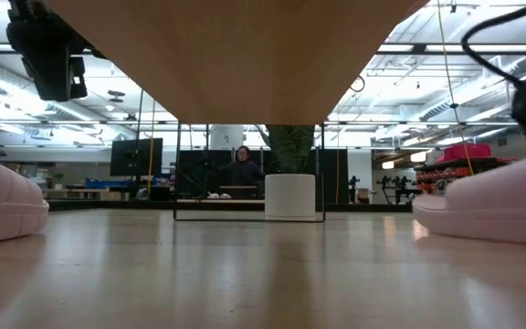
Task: Pick and place slides into the shelf
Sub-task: Put the right pink slide on the shelf
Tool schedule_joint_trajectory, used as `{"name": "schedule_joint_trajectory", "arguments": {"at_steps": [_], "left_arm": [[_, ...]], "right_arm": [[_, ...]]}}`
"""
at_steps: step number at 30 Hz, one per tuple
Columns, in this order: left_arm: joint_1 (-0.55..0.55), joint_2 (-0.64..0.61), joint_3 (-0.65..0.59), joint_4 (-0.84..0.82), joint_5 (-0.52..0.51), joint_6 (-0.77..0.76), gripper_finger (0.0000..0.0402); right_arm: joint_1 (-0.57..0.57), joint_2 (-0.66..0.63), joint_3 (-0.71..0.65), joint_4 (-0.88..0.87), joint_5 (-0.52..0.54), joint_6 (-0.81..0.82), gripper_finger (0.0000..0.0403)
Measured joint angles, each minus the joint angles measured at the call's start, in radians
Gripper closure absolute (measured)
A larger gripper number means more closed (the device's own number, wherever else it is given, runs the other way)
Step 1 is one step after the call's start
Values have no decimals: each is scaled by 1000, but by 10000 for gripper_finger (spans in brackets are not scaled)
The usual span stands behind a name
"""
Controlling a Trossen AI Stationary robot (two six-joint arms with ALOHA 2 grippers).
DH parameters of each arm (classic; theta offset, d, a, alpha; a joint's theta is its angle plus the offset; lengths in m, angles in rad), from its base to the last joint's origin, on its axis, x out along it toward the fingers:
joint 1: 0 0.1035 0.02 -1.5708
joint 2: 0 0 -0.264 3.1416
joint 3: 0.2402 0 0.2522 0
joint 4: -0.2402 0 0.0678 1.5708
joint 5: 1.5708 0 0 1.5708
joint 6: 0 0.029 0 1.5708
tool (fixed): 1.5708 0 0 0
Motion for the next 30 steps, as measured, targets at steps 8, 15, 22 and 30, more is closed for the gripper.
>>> {"name": "schedule_joint_trajectory", "arguments": {"at_steps": [8, 15, 22, 30], "left_arm": [[0, 0, 0, 24, -4, 0, 392], [0, 0, 0, 30, -8, -1, 384], [0, 0, 0, 33, -8, -1, 380], [0, 0, 0, 33, -8, -2, 391]], "right_arm": [[2, -147, 179, -396, 41, -21, 369], [3, -197, 409, -788, 204, -50, 375], [-25, -198, 625, -1041, 464, -88, 375], [-176, -199, 859, -1094, 583, -404, 378]]}}
